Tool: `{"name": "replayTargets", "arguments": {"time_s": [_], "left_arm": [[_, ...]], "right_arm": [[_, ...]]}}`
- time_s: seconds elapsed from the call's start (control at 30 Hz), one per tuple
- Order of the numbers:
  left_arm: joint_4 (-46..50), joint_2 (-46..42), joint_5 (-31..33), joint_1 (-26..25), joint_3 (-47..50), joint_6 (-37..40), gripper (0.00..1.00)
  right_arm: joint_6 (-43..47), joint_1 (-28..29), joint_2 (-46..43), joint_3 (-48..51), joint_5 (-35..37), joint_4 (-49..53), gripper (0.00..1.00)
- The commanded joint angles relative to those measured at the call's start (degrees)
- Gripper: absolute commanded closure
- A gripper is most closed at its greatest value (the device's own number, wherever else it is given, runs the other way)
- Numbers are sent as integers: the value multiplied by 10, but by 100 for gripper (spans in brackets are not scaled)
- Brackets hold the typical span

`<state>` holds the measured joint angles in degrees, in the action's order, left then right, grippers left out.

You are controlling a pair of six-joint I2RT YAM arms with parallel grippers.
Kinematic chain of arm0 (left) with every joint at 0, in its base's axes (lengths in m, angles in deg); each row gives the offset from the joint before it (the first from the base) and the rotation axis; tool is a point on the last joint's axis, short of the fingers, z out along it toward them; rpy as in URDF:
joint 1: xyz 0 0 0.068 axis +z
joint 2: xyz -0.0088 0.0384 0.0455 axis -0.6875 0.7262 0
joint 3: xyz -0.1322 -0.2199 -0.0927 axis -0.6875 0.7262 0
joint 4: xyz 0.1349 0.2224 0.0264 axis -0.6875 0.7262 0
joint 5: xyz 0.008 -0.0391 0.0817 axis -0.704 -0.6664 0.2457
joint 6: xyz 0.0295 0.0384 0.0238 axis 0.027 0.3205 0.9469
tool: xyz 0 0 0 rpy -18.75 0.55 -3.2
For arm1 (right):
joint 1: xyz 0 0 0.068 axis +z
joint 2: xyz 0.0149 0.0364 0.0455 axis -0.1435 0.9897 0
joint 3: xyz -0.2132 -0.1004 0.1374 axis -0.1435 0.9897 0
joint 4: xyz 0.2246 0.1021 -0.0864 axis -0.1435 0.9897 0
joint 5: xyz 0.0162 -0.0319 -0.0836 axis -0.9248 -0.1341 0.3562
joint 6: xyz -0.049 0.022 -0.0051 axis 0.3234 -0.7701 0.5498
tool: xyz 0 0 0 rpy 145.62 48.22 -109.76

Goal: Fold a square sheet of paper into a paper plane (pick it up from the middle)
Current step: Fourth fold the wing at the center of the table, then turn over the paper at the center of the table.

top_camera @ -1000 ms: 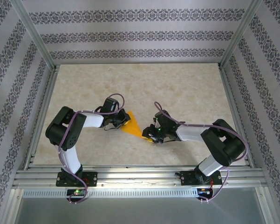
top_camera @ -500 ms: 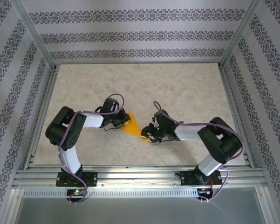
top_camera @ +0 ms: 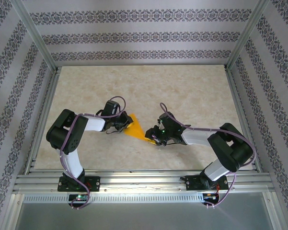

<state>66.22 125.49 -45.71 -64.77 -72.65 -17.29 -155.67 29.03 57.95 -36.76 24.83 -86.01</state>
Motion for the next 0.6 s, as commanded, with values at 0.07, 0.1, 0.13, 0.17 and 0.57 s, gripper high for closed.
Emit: {"name": "replayTargets", "arguments": {"time_s": [0.07, 0.1, 0.13, 0.17, 0.57], "left_arm": [[9, 40, 18, 14, 36, -38, 98], [6, 40, 17, 15, 38, -40, 98], [2, 41, 16, 16, 40, -42, 98], [3, 39, 18, 16, 41, -42, 98], [-4, 43, 17, 17, 49, -48, 99]], "right_arm": [[-5, 3, 9, 7, 16, 13, 65], [-5, 3, 13, 5, 17, 13, 65], [-6, 3, 17, 3, 16, 12, 64], [-7, 3, 22, 1, 17, 11, 64], [-26, 0, 42, -6, 26, -30, 64]]}}
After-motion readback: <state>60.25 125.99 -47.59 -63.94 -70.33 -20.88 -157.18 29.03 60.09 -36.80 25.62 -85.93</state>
